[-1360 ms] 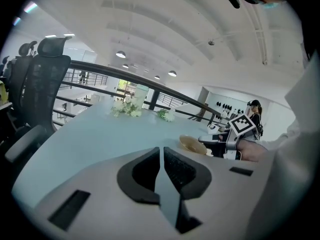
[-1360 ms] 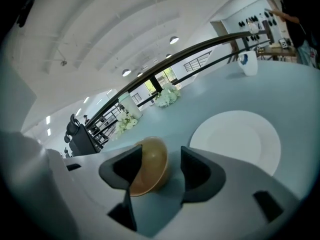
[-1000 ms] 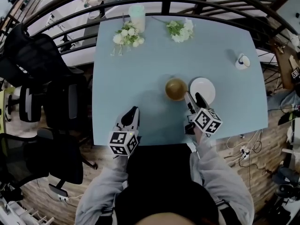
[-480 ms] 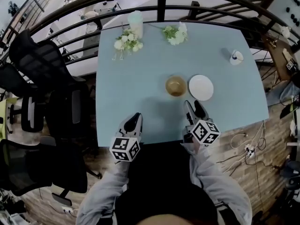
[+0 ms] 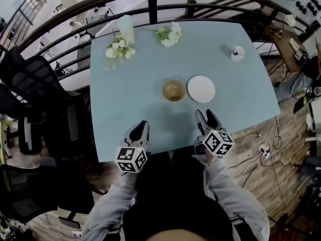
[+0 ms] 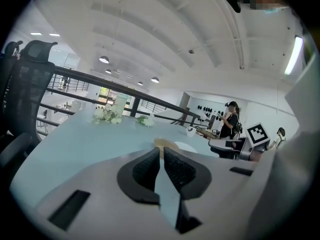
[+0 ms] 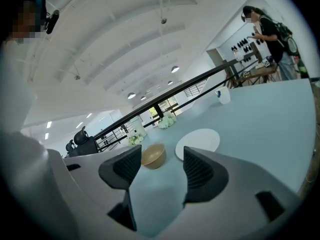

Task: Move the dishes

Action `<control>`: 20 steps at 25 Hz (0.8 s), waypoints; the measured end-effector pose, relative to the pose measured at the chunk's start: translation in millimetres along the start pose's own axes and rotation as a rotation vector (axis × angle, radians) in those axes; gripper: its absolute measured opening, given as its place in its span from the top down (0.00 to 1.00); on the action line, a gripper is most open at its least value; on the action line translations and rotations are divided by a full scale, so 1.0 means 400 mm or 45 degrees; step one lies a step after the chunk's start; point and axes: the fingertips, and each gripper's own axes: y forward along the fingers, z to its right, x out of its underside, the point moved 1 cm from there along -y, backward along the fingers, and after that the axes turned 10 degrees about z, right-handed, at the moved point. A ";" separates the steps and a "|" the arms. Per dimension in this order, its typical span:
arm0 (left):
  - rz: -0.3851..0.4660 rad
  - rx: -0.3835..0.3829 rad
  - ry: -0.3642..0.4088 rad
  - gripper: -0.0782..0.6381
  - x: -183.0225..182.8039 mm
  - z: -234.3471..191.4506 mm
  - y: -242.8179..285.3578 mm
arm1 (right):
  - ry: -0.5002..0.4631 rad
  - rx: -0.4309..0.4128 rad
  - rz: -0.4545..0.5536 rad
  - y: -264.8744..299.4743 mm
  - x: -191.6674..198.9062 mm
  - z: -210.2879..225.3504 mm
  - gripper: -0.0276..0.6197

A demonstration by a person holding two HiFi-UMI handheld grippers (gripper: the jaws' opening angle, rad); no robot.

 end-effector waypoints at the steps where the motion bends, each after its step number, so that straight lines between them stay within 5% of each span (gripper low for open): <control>1: -0.003 0.002 0.000 0.84 0.003 0.010 0.010 | 0.004 0.002 -0.005 -0.001 -0.003 0.011 0.55; 11: -0.066 0.044 0.021 0.84 0.056 0.165 0.190 | 0.008 0.029 -0.006 0.012 -0.101 0.199 0.55; 20: -0.115 0.162 0.036 0.84 0.088 0.350 0.369 | 0.006 0.183 0.057 -0.003 -0.231 0.449 0.51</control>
